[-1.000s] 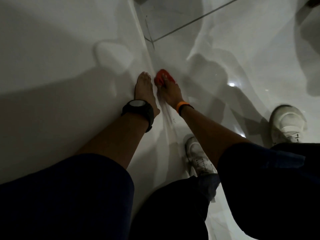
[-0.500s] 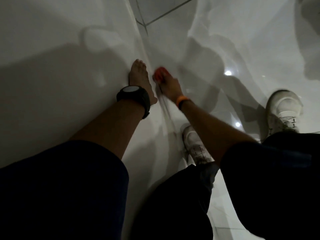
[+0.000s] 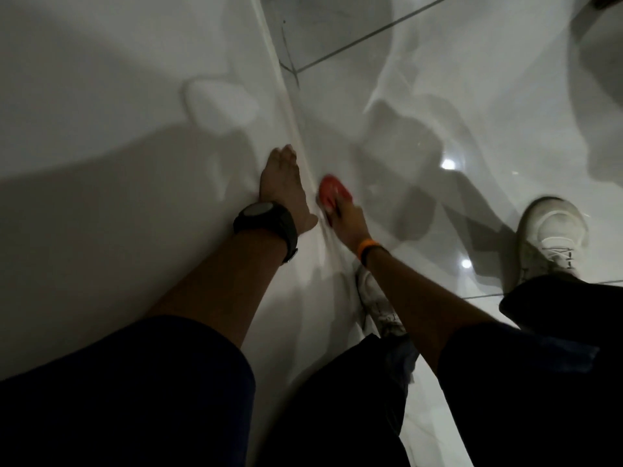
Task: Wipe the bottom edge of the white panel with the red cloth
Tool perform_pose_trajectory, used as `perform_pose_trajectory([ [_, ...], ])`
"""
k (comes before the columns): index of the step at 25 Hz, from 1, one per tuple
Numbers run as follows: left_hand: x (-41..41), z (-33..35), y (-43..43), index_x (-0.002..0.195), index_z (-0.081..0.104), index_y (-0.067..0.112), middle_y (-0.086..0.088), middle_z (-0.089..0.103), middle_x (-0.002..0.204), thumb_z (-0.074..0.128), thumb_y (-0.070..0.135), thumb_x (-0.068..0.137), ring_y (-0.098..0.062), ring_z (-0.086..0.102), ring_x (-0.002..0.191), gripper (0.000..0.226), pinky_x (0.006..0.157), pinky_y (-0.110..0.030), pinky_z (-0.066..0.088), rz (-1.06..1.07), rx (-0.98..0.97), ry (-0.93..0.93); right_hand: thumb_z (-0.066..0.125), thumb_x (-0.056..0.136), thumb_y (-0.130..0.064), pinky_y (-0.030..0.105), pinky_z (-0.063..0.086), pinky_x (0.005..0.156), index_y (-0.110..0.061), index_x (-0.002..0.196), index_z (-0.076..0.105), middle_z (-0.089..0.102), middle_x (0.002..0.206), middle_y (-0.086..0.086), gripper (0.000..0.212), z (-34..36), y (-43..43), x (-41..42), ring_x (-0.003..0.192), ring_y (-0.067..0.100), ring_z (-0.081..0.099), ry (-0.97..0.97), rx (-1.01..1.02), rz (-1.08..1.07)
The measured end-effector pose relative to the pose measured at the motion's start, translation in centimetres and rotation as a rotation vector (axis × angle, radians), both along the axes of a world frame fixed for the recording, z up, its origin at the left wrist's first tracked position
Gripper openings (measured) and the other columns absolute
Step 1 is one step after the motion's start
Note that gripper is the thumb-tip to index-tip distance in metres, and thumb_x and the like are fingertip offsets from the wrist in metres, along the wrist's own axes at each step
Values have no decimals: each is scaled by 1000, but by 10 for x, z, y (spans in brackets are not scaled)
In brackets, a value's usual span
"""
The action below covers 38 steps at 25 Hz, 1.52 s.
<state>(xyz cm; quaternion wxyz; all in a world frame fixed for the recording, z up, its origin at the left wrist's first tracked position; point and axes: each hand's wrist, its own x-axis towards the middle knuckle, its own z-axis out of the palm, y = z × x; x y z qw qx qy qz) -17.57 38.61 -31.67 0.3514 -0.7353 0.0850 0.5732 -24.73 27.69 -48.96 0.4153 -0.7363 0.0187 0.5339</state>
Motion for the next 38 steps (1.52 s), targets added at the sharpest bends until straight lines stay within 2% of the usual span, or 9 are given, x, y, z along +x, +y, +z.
perform_pose_trajectory([
  [6, -29, 31, -19, 162, -1, -3, -20, -8, 170, 28, 74, 98, -32, -6, 160, 105, 131, -44, -2, 114, -103, -121, 46, 106, -27, 41, 48, 101, -1, 131, 60, 67, 130, 27, 39, 60, -67, -24, 119, 44, 64, 186, -79, 211],
  [12, -15, 109, -58, 162, 4, -2, -20, -1, 171, 34, 72, 97, -31, 0, 161, 104, 131, -45, 2, 138, -321, -450, 50, 105, -13, 18, 42, 81, -2, 130, 62, 71, 123, 17, 30, 202, -119, 55, 115, 31, 67, -62, 47, -286],
  [16, 26, 207, -107, 161, 20, -5, -23, 16, 168, 41, 64, 95, -33, 16, 159, 97, 130, -47, 12, 231, -556, -809, 52, 105, -12, 36, 55, 103, -4, 132, 61, 70, 126, 15, 30, 348, -206, 110, 114, 23, 67, -122, 155, -608],
  [19, 64, 295, -163, 160, 23, -4, -22, 21, 167, 43, 62, 92, -33, 21, 158, 97, 129, -48, 19, 256, -667, -926, 54, 102, -10, 24, 59, 88, -6, 127, 62, 73, 109, 6, 26, 473, -286, 148, 91, 5, 72, -87, 234, -807],
  [22, 91, 342, -223, 161, 21, -2, -20, 17, 169, 47, 62, 91, -32, 18, 159, 98, 128, -48, 22, 286, -764, -939, 54, 101, -17, 20, 60, 67, -6, 129, 61, 76, 98, 0, 31, 554, -368, 188, 80, 9, 74, -70, 268, -919],
  [25, 119, 360, -292, 162, 23, 0, -17, 16, 170, 53, 58, 88, -29, 16, 159, 98, 129, -46, 19, 288, -906, -903, 57, 87, -31, 34, 55, 72, -4, 130, 58, 70, 105, 8, 50, 571, -447, 233, 91, 25, 68, -80, 180, -960],
  [33, 153, 330, -416, 162, 23, 1, -15, 15, 170, 61, 58, 84, -29, 14, 160, 103, 128, -43, 23, 285, -927, -804, 54, 88, -7, 34, 44, 75, -18, 94, 64, 64, 94, 9, 16, 499, -530, 303, 93, 25, 57, -9, -156, -599],
  [35, 155, 336, -418, 162, 22, 2, -15, 14, 171, 62, 59, 83, -29, 15, 160, 106, 128, -44, 24, 306, -903, -789, 62, 89, -17, 37, 48, 89, -19, 115, 65, 67, 103, 6, 26, 497, -533, 303, 99, 26, 60, -122, -330, -502],
  [38, 162, 357, -399, 161, 26, 1, -16, 18, 169, 64, 62, 84, -30, 20, 159, 106, 127, -46, 26, 335, -896, -879, 72, 81, -31, 43, 48, 102, -9, 145, 48, 62, 130, 18, 72, 511, -523, 296, 122, 36, 60, -293, -486, -372],
])
